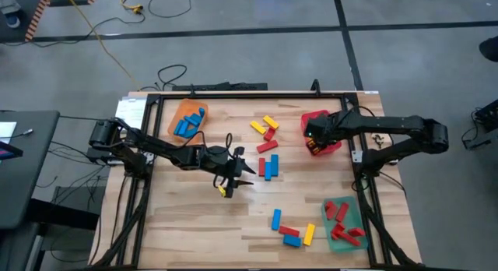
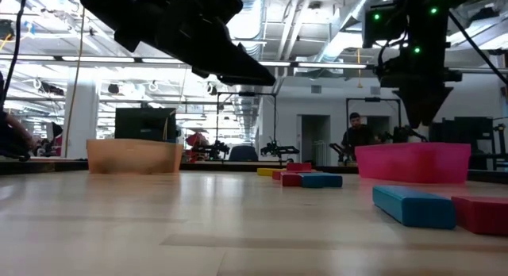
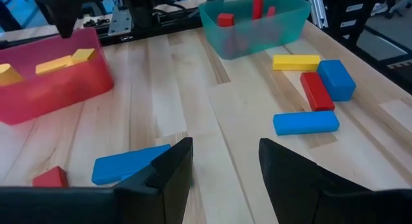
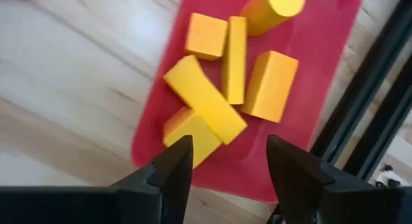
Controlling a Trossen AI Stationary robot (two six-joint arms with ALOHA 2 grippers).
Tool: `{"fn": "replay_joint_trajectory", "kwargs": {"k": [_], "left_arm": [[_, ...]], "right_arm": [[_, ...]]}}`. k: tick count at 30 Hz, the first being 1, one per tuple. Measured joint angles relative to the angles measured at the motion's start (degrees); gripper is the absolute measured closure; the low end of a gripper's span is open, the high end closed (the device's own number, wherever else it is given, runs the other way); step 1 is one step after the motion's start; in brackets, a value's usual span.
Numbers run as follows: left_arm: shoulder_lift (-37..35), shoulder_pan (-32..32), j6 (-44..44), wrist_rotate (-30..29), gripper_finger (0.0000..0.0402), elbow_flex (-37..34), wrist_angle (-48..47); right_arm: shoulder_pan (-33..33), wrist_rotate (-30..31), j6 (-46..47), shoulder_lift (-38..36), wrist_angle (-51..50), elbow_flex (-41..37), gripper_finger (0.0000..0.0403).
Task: Sort blocks
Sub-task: Put the red rectangle block into the green bin
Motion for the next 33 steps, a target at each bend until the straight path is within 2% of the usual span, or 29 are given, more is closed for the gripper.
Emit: {"fn": "replay_joint_trajectory", "kwargs": {"k": [6, 8, 14, 24, 33], "left_arm": [[2.4, 0.0, -0.5, 0.0, 0.0227, 0.0, 3.0], [5.2, 0.0, -1.0, 0.1, 0.0227, 0.1, 4.9], [14.2, -0.1, -1.7, -1.3, 0.0227, 6.4, 4.3], [23.0, 0.8, 3.0, -3.0, 0.0227, 19.2, -9.5], [23.2, 3.9, 1.6, -3.6, 0.0227, 21.1, -19.9]], "right_arm": [[4.5, 0.0, 1.5, 0.0, 0.6, 0.2, 0.0193], [6.0, 0.2, 1.8, 0.0, 0.7, 0.8, 0.0193], [11.5, 1.5, 2.4, 0.0, 1.1, 2.9, 0.0193], [21.6, 1.5, 2.4, 0.0, 7.2, 3.8, 0.0193], [25.5, 1.6, 4.5, 0.0, 8.3, 3.8, 0.0193]]}}
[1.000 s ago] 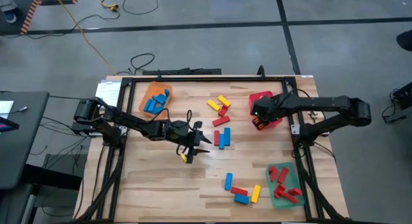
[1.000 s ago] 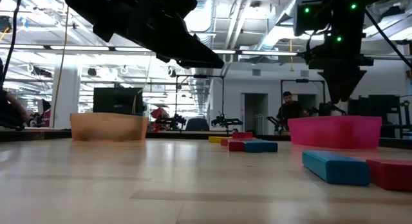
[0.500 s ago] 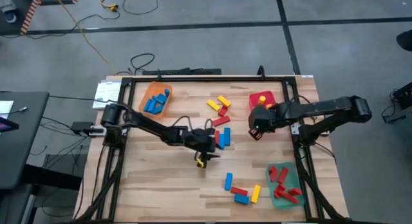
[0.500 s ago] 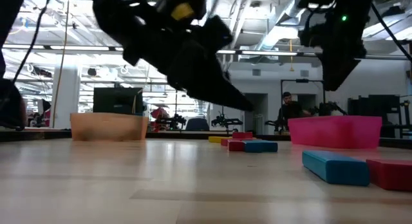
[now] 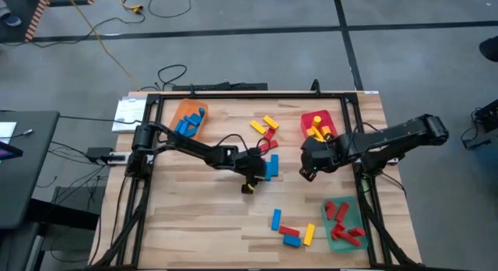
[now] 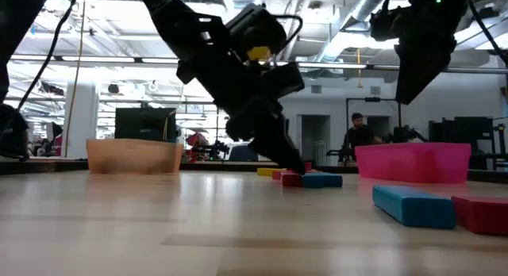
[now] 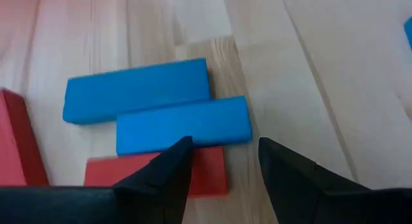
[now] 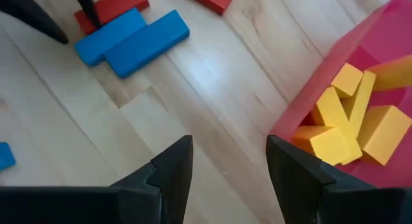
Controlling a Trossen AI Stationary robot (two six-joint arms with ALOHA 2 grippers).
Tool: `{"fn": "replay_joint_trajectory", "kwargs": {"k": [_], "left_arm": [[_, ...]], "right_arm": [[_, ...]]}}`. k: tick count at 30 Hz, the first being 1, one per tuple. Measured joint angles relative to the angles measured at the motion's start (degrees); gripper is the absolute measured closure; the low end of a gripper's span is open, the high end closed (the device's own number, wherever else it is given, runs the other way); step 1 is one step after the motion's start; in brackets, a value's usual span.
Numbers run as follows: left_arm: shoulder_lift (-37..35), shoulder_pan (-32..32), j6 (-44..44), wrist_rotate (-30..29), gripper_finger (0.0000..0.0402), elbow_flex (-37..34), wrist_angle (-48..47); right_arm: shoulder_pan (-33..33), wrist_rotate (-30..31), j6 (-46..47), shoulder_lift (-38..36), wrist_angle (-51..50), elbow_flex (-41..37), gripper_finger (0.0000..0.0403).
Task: Sort blocks
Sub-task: Put the red rectangle block into the green bin
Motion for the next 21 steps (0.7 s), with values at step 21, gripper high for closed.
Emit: {"fn": "replay_joint_trajectory", "kwargs": {"k": [21], "left_arm": [[-5.0, 1.0, -1.0, 0.8, 0.0227, -0.1, -16.5]], "right_arm": [[2.2, 0.1, 0.6, 0.0, 1.5, 0.0, 0.0193]]}}
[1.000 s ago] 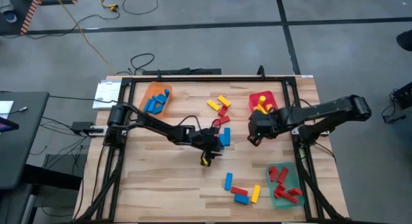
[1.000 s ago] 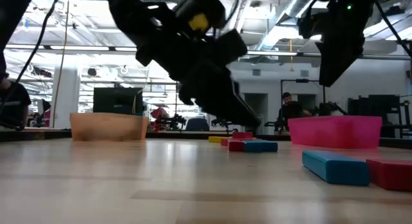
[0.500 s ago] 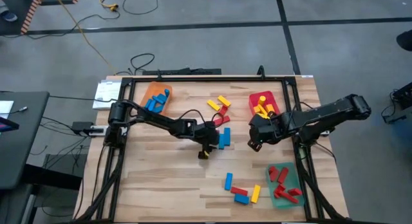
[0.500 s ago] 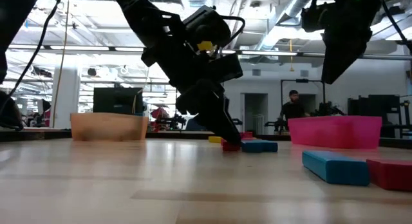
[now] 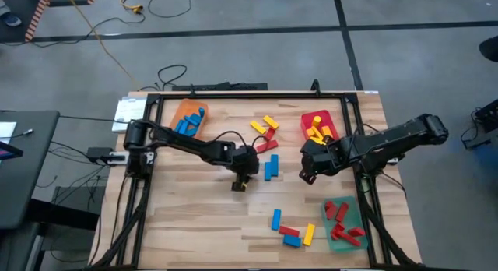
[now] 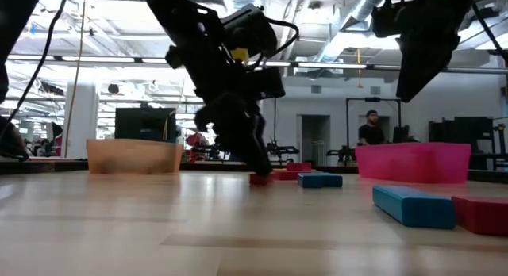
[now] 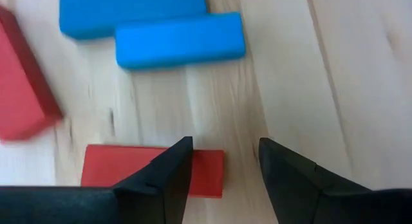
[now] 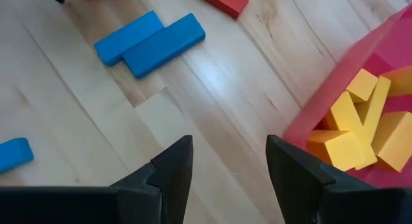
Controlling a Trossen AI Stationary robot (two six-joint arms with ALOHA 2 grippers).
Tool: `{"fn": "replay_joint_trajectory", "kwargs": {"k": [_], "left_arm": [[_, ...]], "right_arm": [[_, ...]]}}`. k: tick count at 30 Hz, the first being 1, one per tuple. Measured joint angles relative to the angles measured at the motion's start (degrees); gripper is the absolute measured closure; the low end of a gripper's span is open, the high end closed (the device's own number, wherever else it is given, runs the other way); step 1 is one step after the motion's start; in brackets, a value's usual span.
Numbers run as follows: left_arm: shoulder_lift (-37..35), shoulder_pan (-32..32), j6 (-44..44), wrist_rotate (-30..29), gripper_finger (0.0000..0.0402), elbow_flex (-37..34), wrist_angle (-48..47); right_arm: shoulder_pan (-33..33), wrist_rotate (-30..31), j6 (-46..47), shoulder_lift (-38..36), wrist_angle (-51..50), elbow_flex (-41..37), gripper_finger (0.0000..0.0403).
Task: Sort blocks
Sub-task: Put the red rectangle block into the green bin
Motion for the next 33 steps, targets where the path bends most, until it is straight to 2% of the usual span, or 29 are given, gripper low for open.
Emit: {"fn": "replay_joint_trajectory", "kwargs": {"k": [7, 18, 24, 27, 33], "left_arm": [[-5.7, -0.4, -0.4, -1.6, 0.0227, 0.0, 1.5], [-5.9, -4.3, 1.2, -1.5, 0.0227, 0.0, 11.7], [-4.8, -4.9, 2.0, -2.1, 0.0227, 0.0, 13.8], [-4.1, -4.6, 1.4, -3.8, 0.0227, 0.0, 14.6], [-3.2, -3.7, -4.0, -12.4, 0.0227, 0.0, 13.2]], "right_arm": [[1.2, 0.0, 0.0, 0.0, 1.5, 0.0, 0.0193], [4.4, 0.0, 0.0, 0.0, 3.9, 0.0, 0.0193], [6.3, 0.0, 0.0, 0.0, 5.4, 0.0, 0.0193], [7.5, -0.1, 0.0, 0.0, 6.5, 0.0, 0.0193], [10.0, -0.1, 0.1, 0.0, 7.6, 0.0, 0.0193]]}}
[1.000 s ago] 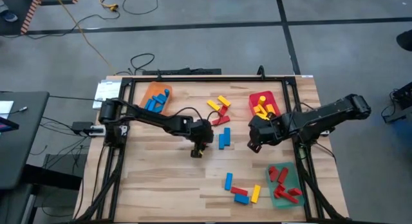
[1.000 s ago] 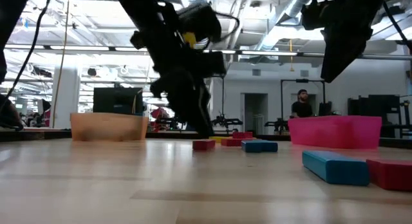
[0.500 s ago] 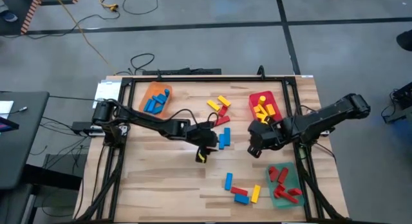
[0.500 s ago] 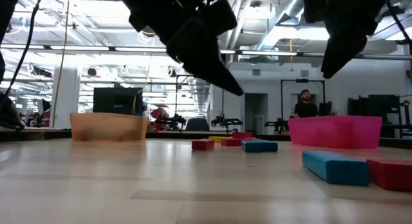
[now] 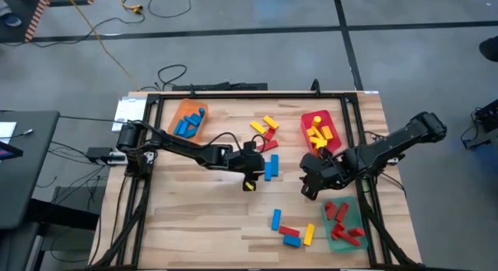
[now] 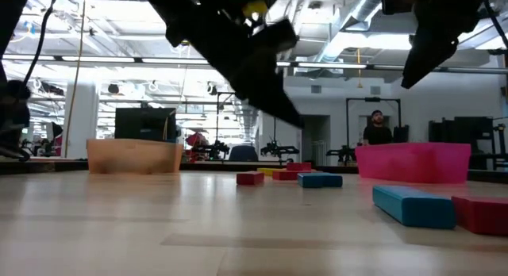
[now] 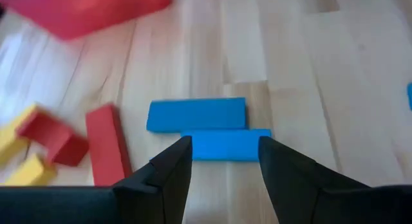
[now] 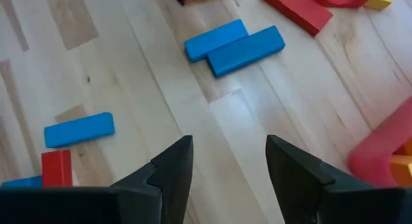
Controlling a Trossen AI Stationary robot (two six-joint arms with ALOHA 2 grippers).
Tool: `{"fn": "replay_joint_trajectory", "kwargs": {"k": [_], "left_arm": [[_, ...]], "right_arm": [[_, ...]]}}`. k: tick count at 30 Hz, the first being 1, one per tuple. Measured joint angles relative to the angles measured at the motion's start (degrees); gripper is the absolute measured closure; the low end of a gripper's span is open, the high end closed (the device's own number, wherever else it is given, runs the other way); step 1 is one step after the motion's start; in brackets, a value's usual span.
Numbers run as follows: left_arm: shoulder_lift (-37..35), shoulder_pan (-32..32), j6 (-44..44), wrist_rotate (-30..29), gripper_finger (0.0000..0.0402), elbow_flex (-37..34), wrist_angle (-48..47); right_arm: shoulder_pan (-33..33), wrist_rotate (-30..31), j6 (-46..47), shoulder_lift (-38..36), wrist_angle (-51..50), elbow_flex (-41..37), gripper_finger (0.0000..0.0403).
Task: Sort blocks
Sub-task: Put the red rectangle block into the green bin
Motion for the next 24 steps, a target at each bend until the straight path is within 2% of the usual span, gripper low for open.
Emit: {"fn": "replay_joint_trajectory", "kwargs": {"k": [5, 10, 16, 24], "left_arm": [[0.0, 0.0, -7.3, -2.7, 0.0227, -0.5, -2.0], [0.0, -1.0, -10.9, -11.5, 0.0227, -0.6, -8.2], [0.0, -2.5, -16.0, -17.2, 0.0227, -0.6, -17.5], [0.0, -3.2, -21.1, -15.6, 0.0227, -0.6, -15.0]], "right_arm": [[1.4, -0.1, 1.1, 0.0, -0.1, 0.0, 0.0193], [2.4, -0.1, 1.3, 0.0, 0.0, 0.0, 0.0193], [2.9, -0.1, 1.9, 0.0, 0.1, 0.0, 0.0193], [3.1, 0.1, 1.6, 0.0, 0.9, 0.0, 0.0193]]}}
